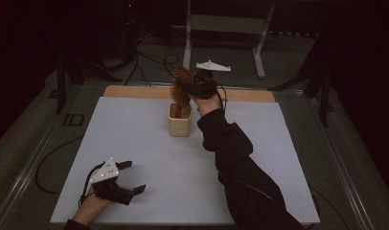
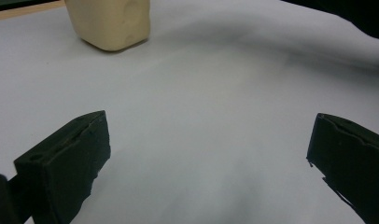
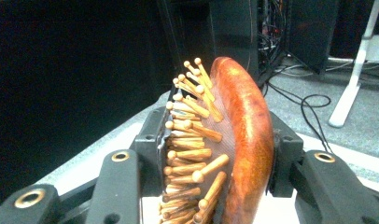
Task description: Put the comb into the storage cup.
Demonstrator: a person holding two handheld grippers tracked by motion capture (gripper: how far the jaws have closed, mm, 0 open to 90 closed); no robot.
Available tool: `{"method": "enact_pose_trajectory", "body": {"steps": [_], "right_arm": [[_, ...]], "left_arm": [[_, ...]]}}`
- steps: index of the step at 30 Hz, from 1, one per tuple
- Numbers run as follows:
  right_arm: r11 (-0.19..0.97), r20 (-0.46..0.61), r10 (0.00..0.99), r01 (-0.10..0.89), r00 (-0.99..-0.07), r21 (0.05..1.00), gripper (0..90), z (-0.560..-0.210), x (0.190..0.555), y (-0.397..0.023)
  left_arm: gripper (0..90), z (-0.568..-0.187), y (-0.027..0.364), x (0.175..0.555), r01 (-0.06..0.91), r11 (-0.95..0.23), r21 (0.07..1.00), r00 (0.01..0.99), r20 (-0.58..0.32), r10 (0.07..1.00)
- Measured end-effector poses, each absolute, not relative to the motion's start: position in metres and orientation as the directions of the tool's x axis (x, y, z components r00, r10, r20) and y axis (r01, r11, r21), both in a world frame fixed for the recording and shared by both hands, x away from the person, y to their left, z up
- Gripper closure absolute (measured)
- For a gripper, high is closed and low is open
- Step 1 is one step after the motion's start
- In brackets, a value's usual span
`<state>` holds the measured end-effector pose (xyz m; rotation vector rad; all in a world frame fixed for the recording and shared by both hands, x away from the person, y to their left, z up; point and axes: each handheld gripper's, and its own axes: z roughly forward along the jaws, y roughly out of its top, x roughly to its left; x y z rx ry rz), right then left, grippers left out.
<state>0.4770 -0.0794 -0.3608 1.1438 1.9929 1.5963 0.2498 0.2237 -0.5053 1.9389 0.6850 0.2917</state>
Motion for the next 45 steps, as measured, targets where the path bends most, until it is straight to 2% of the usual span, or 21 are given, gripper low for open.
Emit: {"method": "enact_pose_trajectory", "body": {"steps": [21, 39, 43, 45], "right_arm": [[0.014, 0.269, 0.744, 0.417, -0.612, 0.909, 50.2, -0.386, 0.477, -0.083], [0.008, 0.283, 0.755, 0.441, -0.591, 0.897, 41.8, -0.394, 0.483, -0.104], [0.010, 0.276, 0.756, 0.433, -0.593, 0.901, 34.9, -0.394, 0.483, -0.111], [0.010, 0.272, 0.748, 0.420, -0.606, 0.907, 23.8, -0.390, 0.483, -0.113]], "left_arm": [[0.0, -0.506, 0.224, 0.250, 0.338, -0.326, 0.883, 0.811, -0.098, 0.577], [0.0, -0.507, 0.225, 0.250, 0.340, -0.318, 0.885, 0.811, -0.105, 0.576], [0.0, -0.507, 0.225, 0.251, 0.337, -0.316, 0.887, 0.815, -0.107, 0.570], [0.0, -0.507, 0.224, 0.251, 0.338, -0.317, 0.886, 0.814, -0.106, 0.571]]}}
